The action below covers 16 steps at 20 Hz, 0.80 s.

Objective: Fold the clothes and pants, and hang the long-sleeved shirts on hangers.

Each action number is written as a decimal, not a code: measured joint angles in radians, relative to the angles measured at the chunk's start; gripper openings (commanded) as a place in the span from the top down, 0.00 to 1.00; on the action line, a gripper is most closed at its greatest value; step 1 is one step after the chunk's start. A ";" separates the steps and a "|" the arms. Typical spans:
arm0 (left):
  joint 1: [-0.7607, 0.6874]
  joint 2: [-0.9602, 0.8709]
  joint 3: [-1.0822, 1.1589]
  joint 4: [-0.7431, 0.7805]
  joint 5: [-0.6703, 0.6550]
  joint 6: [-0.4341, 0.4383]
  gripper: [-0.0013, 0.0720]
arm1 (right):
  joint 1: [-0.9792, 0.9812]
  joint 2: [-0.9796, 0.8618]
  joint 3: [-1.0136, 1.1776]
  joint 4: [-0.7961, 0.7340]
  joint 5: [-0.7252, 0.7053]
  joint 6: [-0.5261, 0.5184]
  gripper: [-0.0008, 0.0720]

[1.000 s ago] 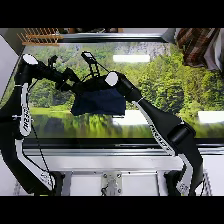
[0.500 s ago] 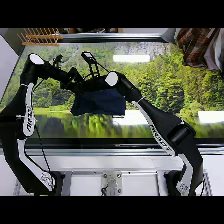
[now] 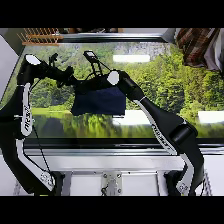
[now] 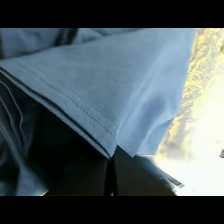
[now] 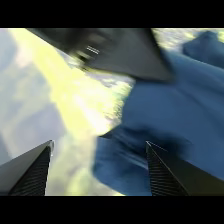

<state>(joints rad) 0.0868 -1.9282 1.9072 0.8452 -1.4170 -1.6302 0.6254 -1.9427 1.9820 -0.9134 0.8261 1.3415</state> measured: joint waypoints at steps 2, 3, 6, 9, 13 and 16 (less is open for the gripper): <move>0.008 0.000 0.000 0.001 -0.001 0.037 0.97 | -0.013 0.007 0.000 -0.064 0.010 0.040 0.13; 0.010 0.000 0.000 0.001 -0.002 0.055 0.97 | -0.019 0.010 0.000 -0.082 0.016 0.054 0.13; 0.010 0.000 0.000 0.001 -0.008 0.105 0.37 | -0.042 0.024 0.000 -0.117 0.032 0.097 0.13; 0.033 0.001 0.023 0.001 -0.025 0.129 0.22 | -0.098 0.055 0.000 -0.135 0.103 0.118 0.15; 0.093 0.040 0.085 0.037 -0.063 0.137 0.22 | -0.233 0.099 -0.001 -0.152 0.265 0.119 0.15; 0.122 0.128 0.056 0.113 -0.056 0.140 0.22 | -0.340 0.111 -0.020 -0.161 0.368 0.126 0.15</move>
<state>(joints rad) 0.2085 -1.8000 1.9636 0.9577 -1.4734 -1.4906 0.2855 -1.8313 1.9621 -1.0744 1.1942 1.4670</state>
